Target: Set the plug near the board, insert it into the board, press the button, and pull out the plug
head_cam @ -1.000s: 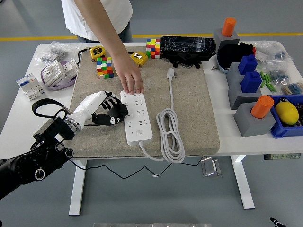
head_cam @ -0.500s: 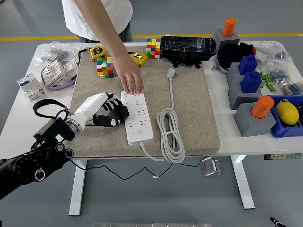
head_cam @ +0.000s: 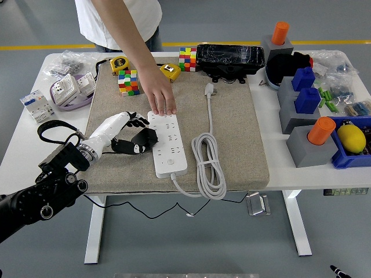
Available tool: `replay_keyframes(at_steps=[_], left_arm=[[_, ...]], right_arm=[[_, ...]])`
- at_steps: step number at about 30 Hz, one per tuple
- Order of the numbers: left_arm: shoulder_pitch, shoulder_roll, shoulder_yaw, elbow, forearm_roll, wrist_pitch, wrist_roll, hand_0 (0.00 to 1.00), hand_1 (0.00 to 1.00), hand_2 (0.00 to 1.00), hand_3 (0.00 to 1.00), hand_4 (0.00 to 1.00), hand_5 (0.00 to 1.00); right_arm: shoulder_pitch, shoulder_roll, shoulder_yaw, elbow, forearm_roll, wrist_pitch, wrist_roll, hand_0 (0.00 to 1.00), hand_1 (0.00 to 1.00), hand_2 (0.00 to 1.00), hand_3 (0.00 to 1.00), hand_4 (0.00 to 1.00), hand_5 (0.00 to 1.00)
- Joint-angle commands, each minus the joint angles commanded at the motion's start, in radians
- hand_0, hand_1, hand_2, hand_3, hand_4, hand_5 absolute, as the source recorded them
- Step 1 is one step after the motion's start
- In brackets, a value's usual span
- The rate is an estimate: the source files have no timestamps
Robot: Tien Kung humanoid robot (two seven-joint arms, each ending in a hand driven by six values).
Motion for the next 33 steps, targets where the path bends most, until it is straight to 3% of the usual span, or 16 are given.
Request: replay_keyframes(at_steps=[5,10,11,15,20,22,23,25,29,33], left_arm=[[0.004,0.000,-0.011,-0.005,-0.007,0.005,-0.012,0.676,0.693,0.708,0.727,0.998,0.381],[0.019,0.006,-0.049,-0.051,-0.037,0.020,-0.037,0.676,0.693,0.708,0.727,0.998,0.381],[0.021,0.007,-0.054,-0.058,-0.041,0.024,-0.041,0.669,0.690,0.710,0.732,0.998,0.538],[0.057,0.014,-0.096,-0.141,-0.081,0.091,-0.052,0.669,0.690,0.710,0.732,0.998,0.538],[0.119,0.029,-0.124,-0.261,-0.050,0.166,0.033,0.669,0.696,0.709,0.727,0.976,0.562],[0.157,0.037,-0.131,-0.316,-0.013,0.187,0.097,0.669,0.696,0.709,0.727,0.976,0.562],[0.166,0.038,-0.132,-0.328,-0.002,0.190,0.119,0.728,0.764,0.763,0.768,0.876,0.612],[0.204,0.042,-0.132,-0.363,0.028,0.197,0.163,0.728,0.764,0.763,0.768,0.876,0.612],[0.251,0.043,-0.123,-0.395,0.075,0.221,0.212,0.750,0.777,0.780,0.783,0.866,0.622],[0.261,0.054,-0.096,-0.401,0.104,0.229,0.237,0.750,0.777,0.780,0.783,0.866,0.622]], right_arm=[[-0.001,0.000,0.000,0.000,-0.001,0.000,0.000,0.611,0.639,0.643,0.551,0.945,0.481],[-0.001,0.000,0.003,0.000,-0.002,0.000,0.000,0.611,0.639,0.643,0.551,0.945,0.481],[-0.001,0.000,0.002,0.000,-0.002,0.000,0.000,0.611,0.639,0.643,0.551,0.945,0.480],[-0.001,-0.001,0.001,0.000,-0.003,0.000,0.000,0.611,0.639,0.643,0.551,0.945,0.480],[-0.001,-0.001,-0.001,0.000,-0.004,-0.001,0.001,0.611,0.639,0.643,0.552,0.946,0.480],[-0.001,-0.001,-0.003,-0.001,-0.004,-0.001,0.001,0.611,0.639,0.643,0.552,0.946,0.480],[-0.001,0.000,-0.004,-0.001,-0.004,-0.001,0.001,0.610,0.639,0.643,0.551,0.946,0.479],[-0.001,0.000,-0.006,-0.001,-0.004,-0.001,0.001,0.610,0.639,0.643,0.551,0.946,0.479],[0.001,0.000,-0.006,0.000,-0.005,-0.001,0.002,0.611,0.639,0.643,0.551,0.946,0.479],[0.001,0.000,-0.005,0.001,-0.006,-0.002,0.003,0.611,0.639,0.643,0.551,0.946,0.479]])
